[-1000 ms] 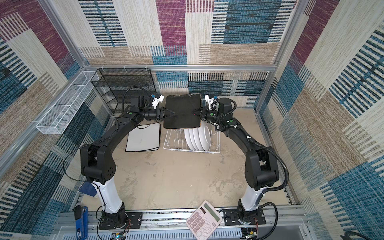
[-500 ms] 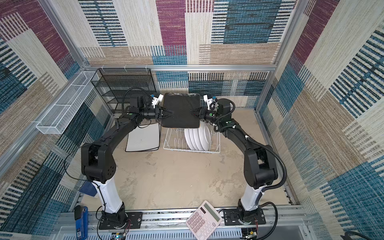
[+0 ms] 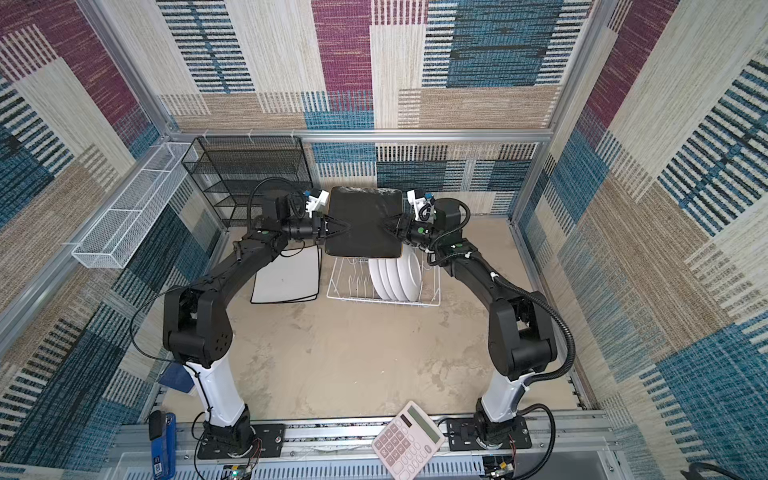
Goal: Unload the plates from the dish rack
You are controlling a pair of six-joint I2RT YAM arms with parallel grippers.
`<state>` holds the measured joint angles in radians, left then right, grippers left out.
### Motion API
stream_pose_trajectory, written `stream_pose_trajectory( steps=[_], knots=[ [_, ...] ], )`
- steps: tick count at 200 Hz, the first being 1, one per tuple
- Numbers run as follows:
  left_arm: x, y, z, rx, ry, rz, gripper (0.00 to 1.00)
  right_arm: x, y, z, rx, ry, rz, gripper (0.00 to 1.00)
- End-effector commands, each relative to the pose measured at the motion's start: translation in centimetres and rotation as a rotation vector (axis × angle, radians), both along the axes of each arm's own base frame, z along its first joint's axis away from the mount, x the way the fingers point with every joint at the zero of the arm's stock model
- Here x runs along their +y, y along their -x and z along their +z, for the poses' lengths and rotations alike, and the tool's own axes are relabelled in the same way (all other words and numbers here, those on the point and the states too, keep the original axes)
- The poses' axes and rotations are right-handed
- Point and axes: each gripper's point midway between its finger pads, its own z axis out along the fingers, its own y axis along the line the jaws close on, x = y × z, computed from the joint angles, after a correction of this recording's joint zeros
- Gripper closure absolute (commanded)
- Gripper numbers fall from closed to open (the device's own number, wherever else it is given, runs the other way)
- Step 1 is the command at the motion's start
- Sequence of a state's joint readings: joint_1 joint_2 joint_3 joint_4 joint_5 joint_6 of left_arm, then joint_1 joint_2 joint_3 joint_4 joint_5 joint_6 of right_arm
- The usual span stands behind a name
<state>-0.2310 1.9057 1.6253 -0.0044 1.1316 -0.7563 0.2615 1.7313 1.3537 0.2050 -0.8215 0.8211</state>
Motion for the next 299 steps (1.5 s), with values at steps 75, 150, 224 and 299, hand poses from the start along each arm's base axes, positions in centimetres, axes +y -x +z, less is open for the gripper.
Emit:
stream_pose_trajectory(
  steps=[75, 150, 224, 299],
  knots=[
    [2.7, 1.3, 4.9, -0.167, -0.101, 0.079, 1.00, -2.7, 0.0, 2.5, -0.194, 0.245, -0.156, 0.01],
    [8.7, 1.9, 7.3, -0.239, -0.367, 0.263, 1.00, -0.8, 3.1, 4.0, -0.529, 0.540, -0.134, 0.01],
    [16.1, 2.8, 7.0, -0.212, -0.638, 0.456, 1.00, 3.1, 5.9, 1.7, -0.654, 0.660, 0.020, 0.01],
    [21.3, 2.7, 1.6, -0.054, -0.708, 0.495, 1.00, 4.6, 6.0, -0.1, -0.604, 0.682, 0.058, 0.01]
  ],
)
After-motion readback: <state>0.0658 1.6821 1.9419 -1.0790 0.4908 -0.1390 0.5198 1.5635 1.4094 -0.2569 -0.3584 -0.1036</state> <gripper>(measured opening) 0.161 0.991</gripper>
